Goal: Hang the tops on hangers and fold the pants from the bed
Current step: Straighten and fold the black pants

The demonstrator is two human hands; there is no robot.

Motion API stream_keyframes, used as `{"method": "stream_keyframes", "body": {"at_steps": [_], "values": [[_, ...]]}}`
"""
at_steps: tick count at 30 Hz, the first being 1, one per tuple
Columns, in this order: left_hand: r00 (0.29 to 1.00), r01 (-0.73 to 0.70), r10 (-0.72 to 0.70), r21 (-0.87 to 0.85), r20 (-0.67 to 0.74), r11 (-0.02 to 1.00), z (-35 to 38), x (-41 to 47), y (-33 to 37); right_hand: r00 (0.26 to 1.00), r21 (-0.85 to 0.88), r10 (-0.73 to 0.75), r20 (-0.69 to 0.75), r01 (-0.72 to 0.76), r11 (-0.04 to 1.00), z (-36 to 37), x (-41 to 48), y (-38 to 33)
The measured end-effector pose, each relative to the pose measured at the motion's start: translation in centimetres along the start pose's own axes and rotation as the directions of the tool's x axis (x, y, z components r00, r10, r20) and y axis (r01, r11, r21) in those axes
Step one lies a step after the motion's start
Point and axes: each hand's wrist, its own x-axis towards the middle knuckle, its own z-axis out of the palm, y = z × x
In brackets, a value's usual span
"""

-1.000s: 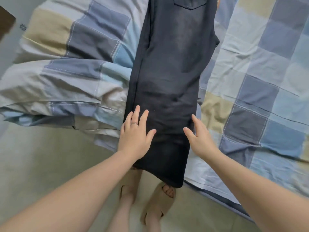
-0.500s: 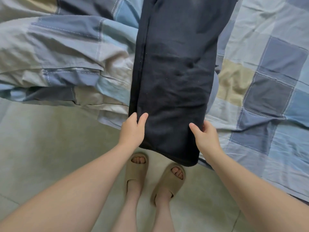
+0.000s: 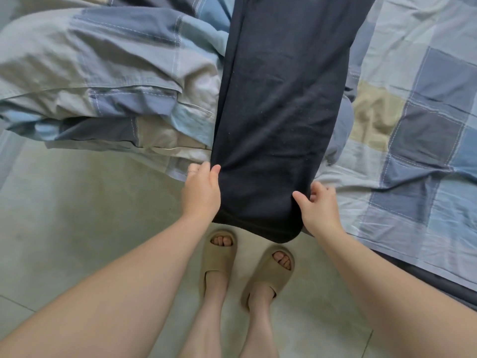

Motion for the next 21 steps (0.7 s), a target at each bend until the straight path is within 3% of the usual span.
{"method": "stream_keyframes", "body": {"at_steps": [2,5,8,12,18,21], "values": [[0.999,0.033,-0.031,-0.071,0.028,0.997,0.4,0.3,-0.2,1.000,0.044,-0.008,0.012,0.008,0.999,0.2,0.1,0.0],[0.973,0.185,-0.148,-0.221,0.175,0.957,0.7,0.0,-0.8,0.995,0.203,0.073,0.063,-0.084,0.976,0.6,-0.4,0.0],[0.952,0.259,-0.192,-0.295,0.237,0.920,0.2,-1.6,-1.9,0.984,0.304,0.129,0.121,-0.160,0.939,1.0,-1.8,0.8],[0.895,0.254,-0.173,-0.149,0.410,0.956,-1.6,-4.1,-3.4,0.961,0.280,0.160,0.227,-0.222,0.934,0.6,-4.7,2.9],[0.726,0.225,-0.237,0.103,0.646,0.969,-6.9,-9.0,-4.4,0.891,0.139,0.316,0.327,-0.376,0.916,-1.8,-11.0,3.8],[0.719,0.401,-0.292,-0.032,0.631,0.916,-9.6,-12.3,-4.0,0.881,0.180,0.369,0.295,-0.431,0.885,-3.0,-14.7,2.9]]}}
